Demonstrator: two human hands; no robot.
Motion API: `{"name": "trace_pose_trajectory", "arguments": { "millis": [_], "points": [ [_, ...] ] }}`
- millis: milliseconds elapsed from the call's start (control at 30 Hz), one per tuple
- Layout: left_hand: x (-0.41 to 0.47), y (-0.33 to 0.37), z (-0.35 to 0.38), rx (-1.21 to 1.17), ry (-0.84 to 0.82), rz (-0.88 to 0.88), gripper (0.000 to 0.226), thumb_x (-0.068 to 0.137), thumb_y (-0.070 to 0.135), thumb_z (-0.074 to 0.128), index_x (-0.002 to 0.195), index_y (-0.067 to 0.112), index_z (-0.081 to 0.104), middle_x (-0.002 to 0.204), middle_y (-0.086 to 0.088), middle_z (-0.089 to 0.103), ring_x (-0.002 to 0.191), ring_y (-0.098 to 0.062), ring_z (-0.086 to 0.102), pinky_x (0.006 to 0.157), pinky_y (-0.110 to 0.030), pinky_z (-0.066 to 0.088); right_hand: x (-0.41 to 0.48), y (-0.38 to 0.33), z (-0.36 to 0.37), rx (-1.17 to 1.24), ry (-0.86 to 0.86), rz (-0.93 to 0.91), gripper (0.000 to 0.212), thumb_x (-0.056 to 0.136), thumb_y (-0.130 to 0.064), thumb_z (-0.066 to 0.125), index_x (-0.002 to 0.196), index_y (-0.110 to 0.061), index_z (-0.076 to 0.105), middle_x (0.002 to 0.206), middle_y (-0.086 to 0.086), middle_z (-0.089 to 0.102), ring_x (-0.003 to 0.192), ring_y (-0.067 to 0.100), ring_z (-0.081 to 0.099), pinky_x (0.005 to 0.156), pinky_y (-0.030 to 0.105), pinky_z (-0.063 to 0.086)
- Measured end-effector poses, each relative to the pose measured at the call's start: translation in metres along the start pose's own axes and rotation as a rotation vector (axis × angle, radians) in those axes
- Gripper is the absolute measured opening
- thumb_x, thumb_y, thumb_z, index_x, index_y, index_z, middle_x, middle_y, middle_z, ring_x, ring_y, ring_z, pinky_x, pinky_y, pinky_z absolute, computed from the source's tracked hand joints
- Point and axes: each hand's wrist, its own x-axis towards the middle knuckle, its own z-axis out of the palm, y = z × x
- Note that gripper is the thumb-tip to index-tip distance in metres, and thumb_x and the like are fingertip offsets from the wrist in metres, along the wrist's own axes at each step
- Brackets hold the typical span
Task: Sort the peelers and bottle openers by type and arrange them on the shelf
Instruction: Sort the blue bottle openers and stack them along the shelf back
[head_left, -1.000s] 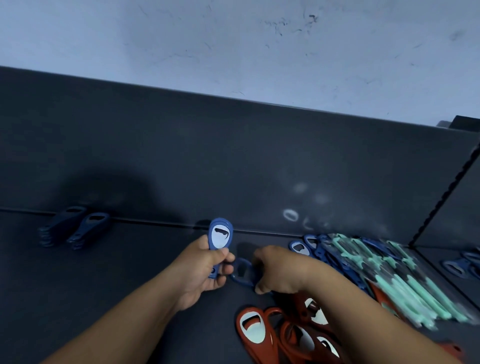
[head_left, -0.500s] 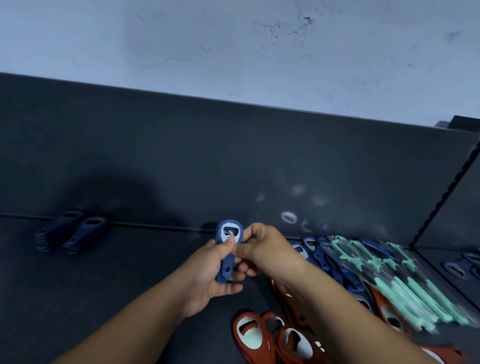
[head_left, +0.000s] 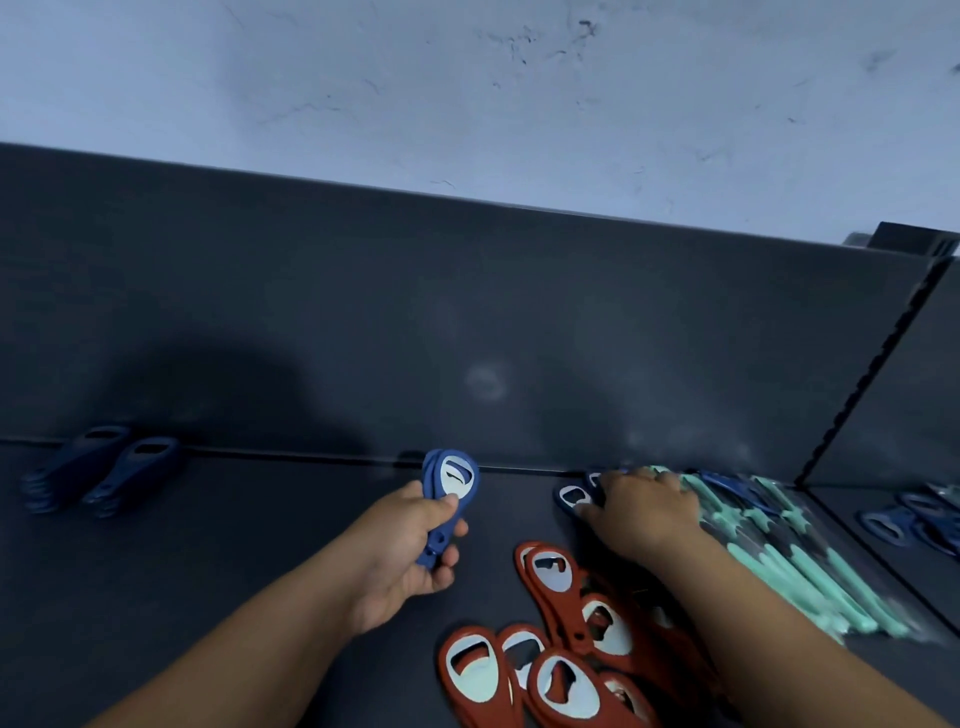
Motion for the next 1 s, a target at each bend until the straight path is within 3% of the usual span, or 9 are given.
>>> {"name": "trace_pose_trajectory", "arguments": {
  "millis": [167, 300, 367, 467, 567, 633, 767, 933, 1000],
  "points": [
    [0.002, -0.001, 0.005, -0.002, -0.019, -0.014, 0.015, 0.098, 0.016, 0.047, 0.110, 0.010, 0.056, 0.085, -0.008, 0.055, 0.060, -0.015, 0.046, 0.052, -0.026, 0.042, -0.014, -0.007, 0.007, 0.024, 0.068, -0.301, 0.046, 0.086, -0.053, 0.054, 0.128, -0.033, 0.054, 0.135, 0.001, 0.048, 0.125, 0.029, 0.038, 0.102, 0.039, 0.036],
    [0.001, -0.001, 0.005, -0.004, -0.027, -0.021, 0.016, 0.098, 0.016, 0.047, 0.110, 0.010, 0.056, 0.085, -0.008, 0.055, 0.059, -0.015, 0.046, 0.053, -0.026, 0.041, -0.020, -0.013, 0.007, -0.101, 0.182, -0.406, 0.033, 0.087, -0.046, 0.055, 0.109, -0.022, 0.064, 0.119, 0.002, 0.055, 0.115, 0.026, 0.045, 0.095, 0.037, 0.037],
    [-0.001, 0.000, 0.004, -0.006, -0.029, -0.022, 0.017, 0.098, 0.016, 0.047, 0.112, 0.010, 0.056, 0.086, -0.008, 0.056, 0.060, -0.015, 0.046, 0.053, -0.026, 0.042, -0.020, -0.017, 0.012, -0.153, 0.278, -0.470, 0.024, 0.088, -0.034, 0.053, 0.094, -0.017, 0.068, 0.105, 0.003, 0.060, 0.105, 0.026, 0.052, 0.087, 0.037, 0.038],
    [-0.004, 0.002, 0.003, -0.002, -0.035, -0.006, 0.019, 0.099, 0.016, 0.046, 0.114, 0.011, 0.055, 0.087, -0.008, 0.057, 0.060, -0.014, 0.047, 0.055, -0.026, 0.043, -0.018, -0.022, 0.013, -0.155, 0.426, -0.544, 0.012, 0.065, -0.022, 0.059, 0.056, -0.017, 0.065, 0.066, 0.000, 0.062, 0.069, 0.024, 0.060, 0.060, 0.036, 0.044],
    [-0.008, 0.004, 0.001, -0.010, -0.034, 0.011, 0.020, 0.099, 0.016, 0.045, 0.115, 0.012, 0.055, 0.089, -0.007, 0.057, 0.062, -0.014, 0.049, 0.056, -0.027, 0.044, -0.015, -0.028, 0.002, 0.068, 0.519, -0.488, 0.022, 0.078, -0.017, 0.054, 0.058, -0.021, 0.062, 0.074, -0.004, 0.058, 0.071, 0.022, 0.053, 0.063, 0.036, 0.041],
    [-0.008, 0.004, 0.001, -0.023, -0.025, 0.011, 0.021, 0.099, 0.016, 0.045, 0.117, 0.011, 0.055, 0.090, -0.007, 0.056, 0.062, -0.014, 0.050, 0.057, -0.027, 0.045, -0.018, -0.038, -0.012, 0.523, 0.325, -0.393, 0.033, 0.092, -0.013, 0.048, 0.060, -0.020, 0.052, 0.069, -0.005, 0.049, 0.068, 0.018, 0.045, 0.065, 0.030, 0.037],
    [-0.011, 0.004, 0.002, -0.077, -0.012, 0.011, 0.026, 0.100, 0.022, 0.046, 0.121, 0.009, 0.053, 0.085, -0.007, 0.058, 0.061, -0.015, 0.053, 0.058, -0.029, 0.048, -0.037, -0.068, -0.025, 1.490, -0.228, -0.141, 0.026, 0.098, -0.010, 0.043, 0.074, -0.014, 0.052, 0.061, 0.003, 0.055, 0.051, 0.013, 0.048, 0.045, 0.024, 0.041],
    [-0.014, 0.006, 0.002, -0.049, -0.079, -0.004, 0.048, 0.096, 0.049, 0.042, 0.105, 0.008, 0.065, 0.077, -0.005, 0.064, 0.061, -0.014, 0.057, 0.059, -0.030, 0.051, -0.052, -0.086, -0.020, 1.560, -0.360, -0.033, 0.014, 0.097, -0.007, 0.044, 0.085, -0.009, 0.050, 0.062, 0.006, 0.059, 0.050, 0.012, 0.057, 0.045, 0.021, 0.047],
    [-0.015, 0.005, 0.002, -0.019, -0.092, 0.020, 0.030, 0.095, 0.038, 0.052, 0.105, 0.011, 0.060, 0.080, -0.003, 0.064, 0.061, -0.014, 0.057, 0.059, -0.030, 0.051, -0.056, -0.090, -0.018, 1.512, -0.333, -0.057, 0.015, 0.096, -0.006, 0.047, 0.082, -0.009, 0.052, 0.059, 0.006, 0.056, 0.046, 0.011, 0.052, 0.042, 0.021, 0.040]
  ]
}}
